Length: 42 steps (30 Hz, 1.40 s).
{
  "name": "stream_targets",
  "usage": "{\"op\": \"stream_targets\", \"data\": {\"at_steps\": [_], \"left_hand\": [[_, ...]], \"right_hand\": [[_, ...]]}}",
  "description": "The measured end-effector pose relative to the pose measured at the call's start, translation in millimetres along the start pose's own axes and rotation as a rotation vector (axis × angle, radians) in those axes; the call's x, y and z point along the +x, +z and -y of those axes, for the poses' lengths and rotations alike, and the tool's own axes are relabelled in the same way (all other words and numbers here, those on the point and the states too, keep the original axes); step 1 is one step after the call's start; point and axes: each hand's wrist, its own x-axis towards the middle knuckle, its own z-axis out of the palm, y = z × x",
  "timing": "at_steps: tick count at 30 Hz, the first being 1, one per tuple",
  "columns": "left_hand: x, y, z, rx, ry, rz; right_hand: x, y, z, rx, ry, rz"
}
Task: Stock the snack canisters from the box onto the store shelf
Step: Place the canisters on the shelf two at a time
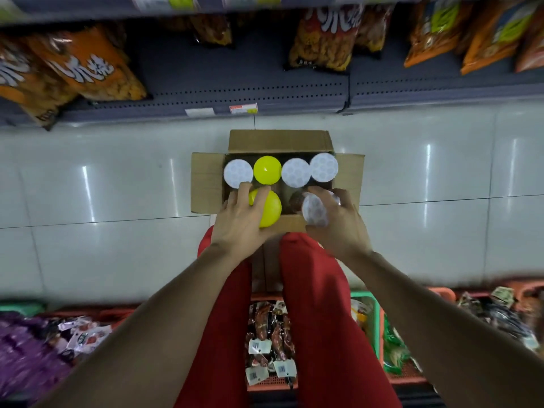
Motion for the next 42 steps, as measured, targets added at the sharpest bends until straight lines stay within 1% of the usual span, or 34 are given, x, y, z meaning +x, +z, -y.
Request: {"op": "stream_targets", "data": {"at_steps": [3,6,9,13,16,20,23,28,32,36,42], "left_hand": [[-25.5,-55.4,-18.0,-0.062,-0.013,-0.03],[-54.5,-115.6,-37.6,-0.106,-0.014,-0.067],[-81.4,-174.8,-58.6,-0.129,0.041,-0.113],[-114.9,-248.9,-83.0,-0.128,0.104,-0.189],[-135.8,-310.0,-99.3,-0.158,0.174,-0.272],[-156.7,-394.6,-121.1,-0.19,0.291,-0.375],[-171.0,-457.5,-136.9,-0.188,0.351,-0.432],[-204.8,-559.1,-174.3,-0.246,0.486,-0.718],[-237.6,-640.2,-212.0,-0.247,0.602,-0.945],[-270.9,-706.4,-246.4,-0.283,0.679,-1.088],[-317.9,-786.0,-292.5,-0.193,0.798,-1.29]], "right_hand": [[-25.7,-44.3,29.7,0.005,0.004,-0.012],[-55.9,-92.9,66.5,0.002,-0.037,-0.049],[-86.2,-140.0,104.5,0.005,-0.081,-0.101],[-126.6,-205.2,141.6,0.065,-0.134,-0.115],[-152.3,-257.9,167.1,0.043,-0.257,-0.148],[-182.5,-334.5,204.8,0.001,-0.386,-0.258],[-206.0,-393.6,236.8,0.034,-0.455,-0.353],[-254.4,-493.6,297.0,0.137,-0.628,-0.479],[-297.6,-567.3,342.3,0.22,-0.786,-0.609],[-339.1,-630.1,381.3,0.244,-0.897,-0.707],[-398.7,-707.4,425.1,0.202,-1.085,-0.887]]}}
